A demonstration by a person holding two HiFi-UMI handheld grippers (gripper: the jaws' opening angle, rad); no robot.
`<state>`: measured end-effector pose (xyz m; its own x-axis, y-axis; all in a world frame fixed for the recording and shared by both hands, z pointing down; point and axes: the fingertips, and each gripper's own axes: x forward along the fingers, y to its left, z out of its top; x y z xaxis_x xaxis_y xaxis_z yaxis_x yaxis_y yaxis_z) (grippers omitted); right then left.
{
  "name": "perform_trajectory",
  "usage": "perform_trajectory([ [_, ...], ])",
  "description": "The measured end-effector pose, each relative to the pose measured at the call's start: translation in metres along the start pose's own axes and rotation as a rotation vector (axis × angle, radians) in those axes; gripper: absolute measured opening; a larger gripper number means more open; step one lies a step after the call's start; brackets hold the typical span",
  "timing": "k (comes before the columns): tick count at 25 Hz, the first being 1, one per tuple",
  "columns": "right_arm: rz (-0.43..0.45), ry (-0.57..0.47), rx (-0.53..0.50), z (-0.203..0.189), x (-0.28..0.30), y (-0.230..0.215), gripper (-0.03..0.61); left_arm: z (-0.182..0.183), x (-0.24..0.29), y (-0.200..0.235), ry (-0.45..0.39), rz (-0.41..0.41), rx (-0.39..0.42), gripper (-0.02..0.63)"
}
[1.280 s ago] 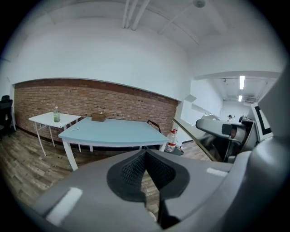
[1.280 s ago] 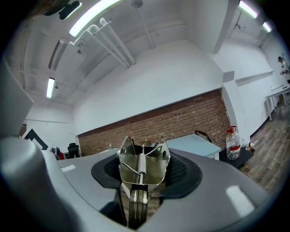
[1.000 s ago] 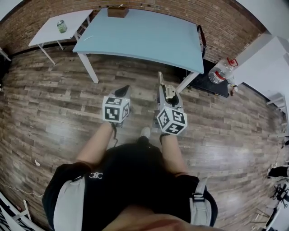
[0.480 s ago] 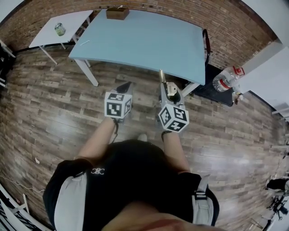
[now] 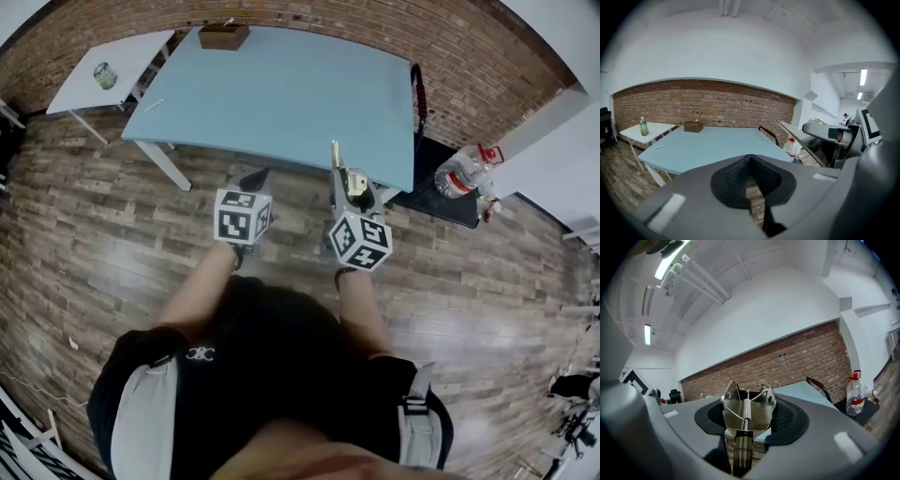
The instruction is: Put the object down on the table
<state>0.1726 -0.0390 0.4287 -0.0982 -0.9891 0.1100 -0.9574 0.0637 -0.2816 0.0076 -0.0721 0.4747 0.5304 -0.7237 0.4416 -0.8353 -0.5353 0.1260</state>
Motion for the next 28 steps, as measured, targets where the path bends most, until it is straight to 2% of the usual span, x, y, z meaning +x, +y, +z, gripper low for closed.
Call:
perform_trajectory([
  [10,0.006,0.051,0.007,-0.009,0.065,-0.026,0.224,0.009,0.059,0.023,0.013,0.001,-0.033,-0.001],
  [28,-0.059,0.101,0.007,-0.014,0.231,-0.030,0.224,0.073,0.190,0.123,0.049,-0.081,-0.033,0.000],
])
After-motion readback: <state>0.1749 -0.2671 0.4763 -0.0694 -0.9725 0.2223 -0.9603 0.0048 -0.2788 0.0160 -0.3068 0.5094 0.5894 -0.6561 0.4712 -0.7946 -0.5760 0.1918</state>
